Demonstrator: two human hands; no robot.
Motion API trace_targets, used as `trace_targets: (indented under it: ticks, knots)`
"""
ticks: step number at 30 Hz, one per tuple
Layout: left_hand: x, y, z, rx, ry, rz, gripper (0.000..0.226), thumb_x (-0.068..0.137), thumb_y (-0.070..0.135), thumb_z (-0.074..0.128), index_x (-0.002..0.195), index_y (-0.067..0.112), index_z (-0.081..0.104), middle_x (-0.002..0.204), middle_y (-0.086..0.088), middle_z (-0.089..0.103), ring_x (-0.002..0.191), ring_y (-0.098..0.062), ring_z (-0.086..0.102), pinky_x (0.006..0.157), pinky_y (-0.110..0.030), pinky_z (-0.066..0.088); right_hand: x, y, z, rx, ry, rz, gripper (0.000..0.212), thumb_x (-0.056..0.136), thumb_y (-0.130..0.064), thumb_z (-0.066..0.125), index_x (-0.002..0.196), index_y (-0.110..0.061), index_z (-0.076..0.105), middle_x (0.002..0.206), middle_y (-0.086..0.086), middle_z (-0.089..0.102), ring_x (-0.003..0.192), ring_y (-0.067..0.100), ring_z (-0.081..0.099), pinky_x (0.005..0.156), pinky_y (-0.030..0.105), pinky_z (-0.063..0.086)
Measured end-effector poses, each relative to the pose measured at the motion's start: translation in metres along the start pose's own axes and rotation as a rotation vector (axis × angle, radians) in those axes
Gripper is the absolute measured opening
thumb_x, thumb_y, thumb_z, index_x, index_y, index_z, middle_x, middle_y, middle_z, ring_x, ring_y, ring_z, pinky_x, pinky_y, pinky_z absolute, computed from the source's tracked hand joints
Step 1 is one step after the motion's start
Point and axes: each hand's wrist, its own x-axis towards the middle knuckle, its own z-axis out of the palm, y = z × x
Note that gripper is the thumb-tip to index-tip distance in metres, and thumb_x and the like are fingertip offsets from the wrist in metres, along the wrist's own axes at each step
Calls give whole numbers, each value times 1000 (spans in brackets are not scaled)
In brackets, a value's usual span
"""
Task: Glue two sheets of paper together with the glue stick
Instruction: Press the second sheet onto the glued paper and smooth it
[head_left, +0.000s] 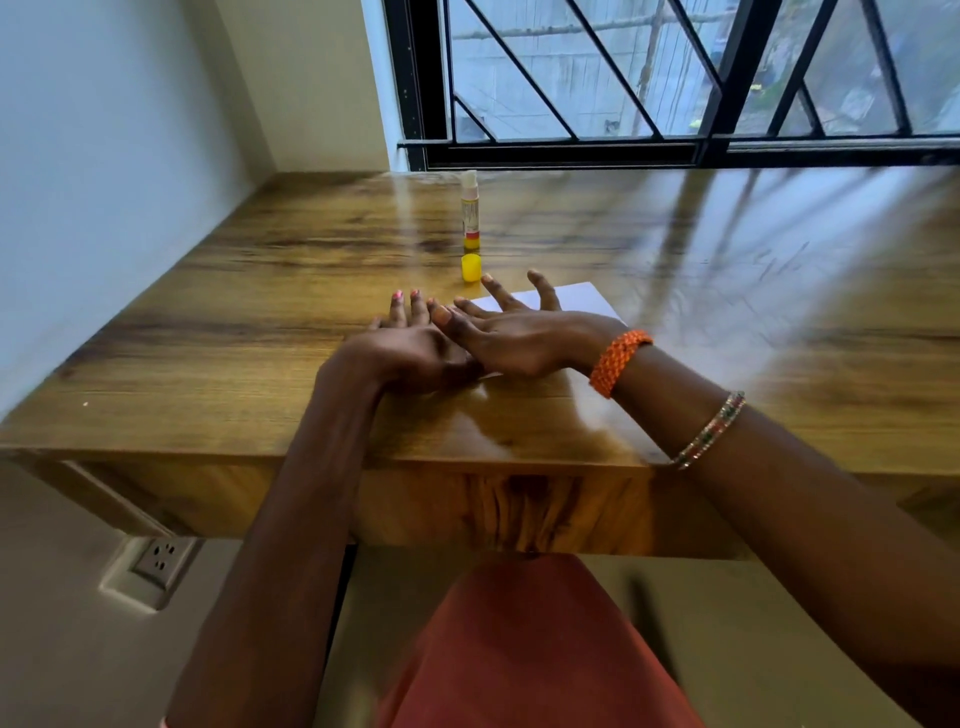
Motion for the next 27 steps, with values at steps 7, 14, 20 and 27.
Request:
trace_targets:
  ticks: [7,14,20,27]
  knots:
    - [2,-1,3,-47,18,10,89,89,58,39,148,19,-15,154,-13,-28,142,-29,-27,116,-48,-9,25,0,0,172,44,-37,65,93,-58,-5,151,-29,3,160,-7,1,146,14,-10,110,53,-23]
    - [-1,-8,24,-202,232,59,93,88,59,39,148,15,-17,159,-4,-15,145,-14,-18,118,-46,-12,30,34,-14,700,522,-61,25,95,-11,47,115,-7,62,117,13,65,108,26,60,99,39,46]
    - [-4,-13,28,-335,336,134,78,88,55,40,150,25,4,160,2,7,147,-12,2,117,-48,-12,41,43,-10,240,480,-108,24,86,-10,54,107,-10,66,104,7,64,86,18,55,75,27,44]
    - [2,-35,26,-550,383,233,90,59,89,37,131,36,46,139,7,51,130,-14,45,114,-56,22,31,40,3,25,539,-108,30,92,-32,50,118,-17,54,121,7,52,111,23,46,90,39,41]
